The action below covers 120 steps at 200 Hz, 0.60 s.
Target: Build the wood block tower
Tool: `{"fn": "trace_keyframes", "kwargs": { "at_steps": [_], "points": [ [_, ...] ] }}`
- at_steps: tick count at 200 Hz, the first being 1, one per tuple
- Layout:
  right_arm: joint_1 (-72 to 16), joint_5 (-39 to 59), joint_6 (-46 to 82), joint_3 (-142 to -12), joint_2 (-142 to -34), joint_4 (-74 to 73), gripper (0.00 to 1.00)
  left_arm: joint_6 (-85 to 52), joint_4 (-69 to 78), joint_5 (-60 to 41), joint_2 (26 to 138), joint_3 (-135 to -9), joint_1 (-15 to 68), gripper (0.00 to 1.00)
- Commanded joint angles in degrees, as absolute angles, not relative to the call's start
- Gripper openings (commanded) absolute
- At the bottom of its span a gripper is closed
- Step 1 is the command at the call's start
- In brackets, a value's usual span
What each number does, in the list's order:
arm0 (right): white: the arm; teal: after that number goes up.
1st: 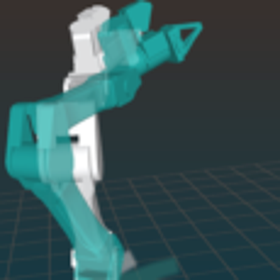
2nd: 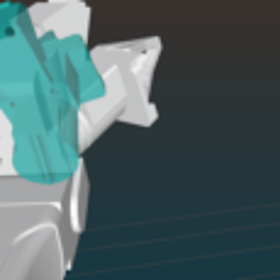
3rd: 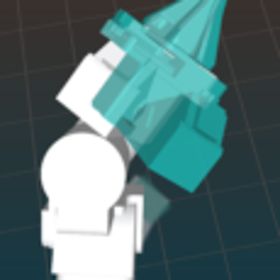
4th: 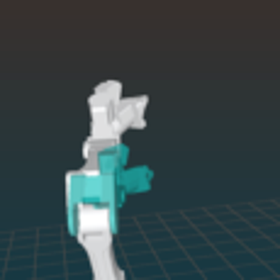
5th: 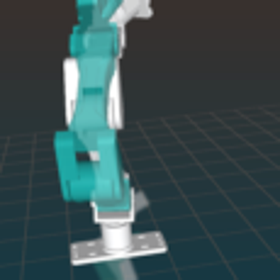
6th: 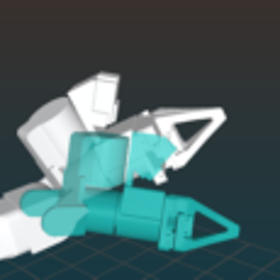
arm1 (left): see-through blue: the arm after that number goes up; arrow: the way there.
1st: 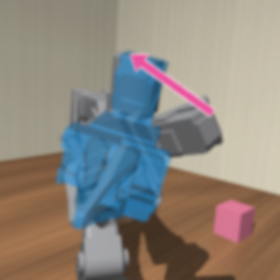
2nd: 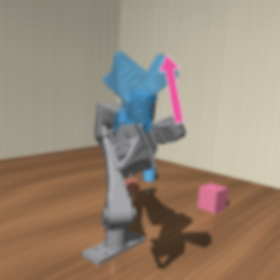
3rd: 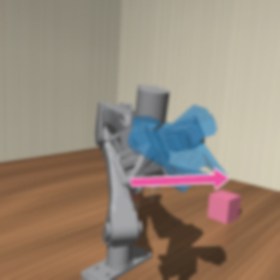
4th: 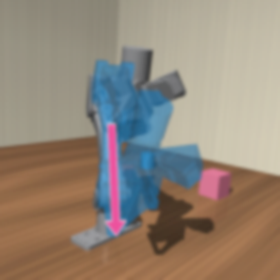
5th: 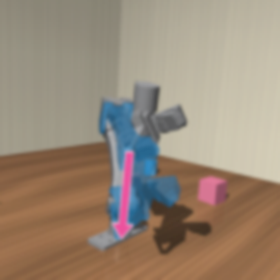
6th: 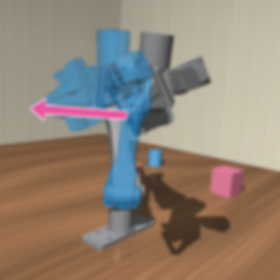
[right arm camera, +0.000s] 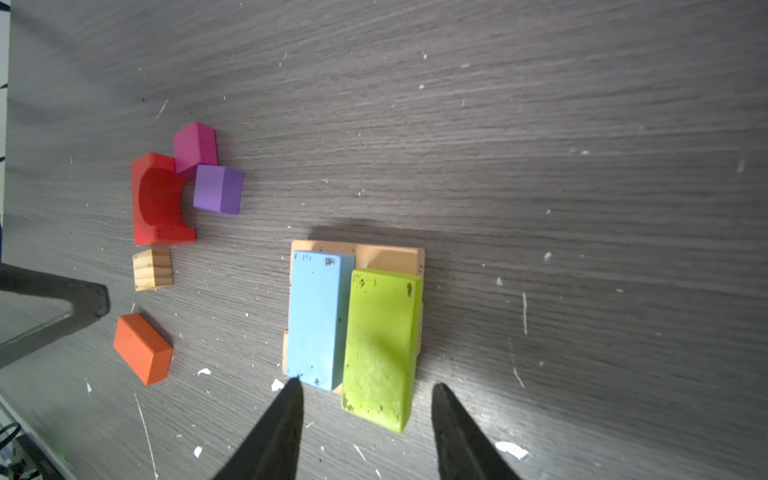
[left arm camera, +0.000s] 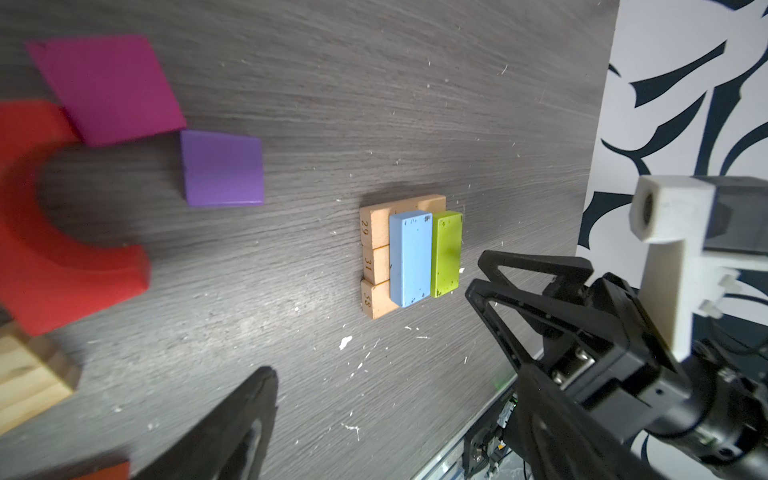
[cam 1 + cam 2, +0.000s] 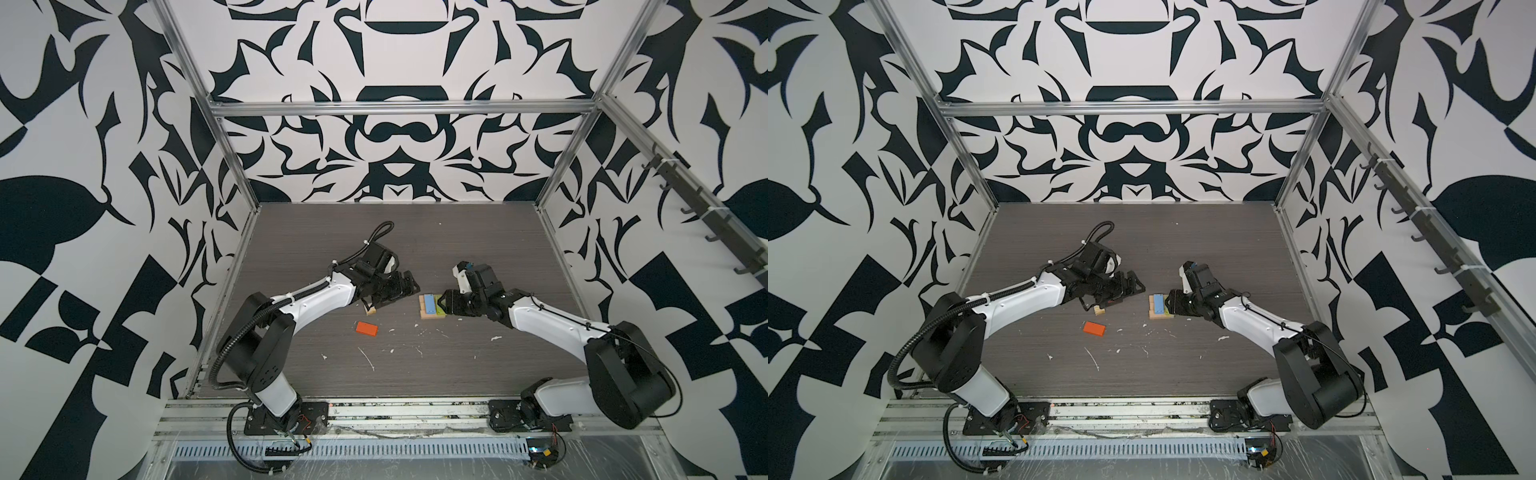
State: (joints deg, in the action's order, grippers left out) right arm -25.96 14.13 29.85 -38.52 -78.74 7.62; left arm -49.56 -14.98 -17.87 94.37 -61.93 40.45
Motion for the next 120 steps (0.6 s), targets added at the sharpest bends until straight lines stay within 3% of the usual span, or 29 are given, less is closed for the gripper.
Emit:
{"fn": "trace_keyframes", "kwargs": {
  "at_steps": [1,120],
  "points": [
    [-25.75,15.53,29.26,-40.77,-78.78,7.76,0.57,-50.18,-14.15,-18.19,95.43,-64.13,41.12,0.92],
    [-25.66,15.38,30.25,-42.79,-81.66,6.26,0.56,-57.26,-1.98,-24.47,101.69,-61.62,41.84,0.92]
  ]
}}
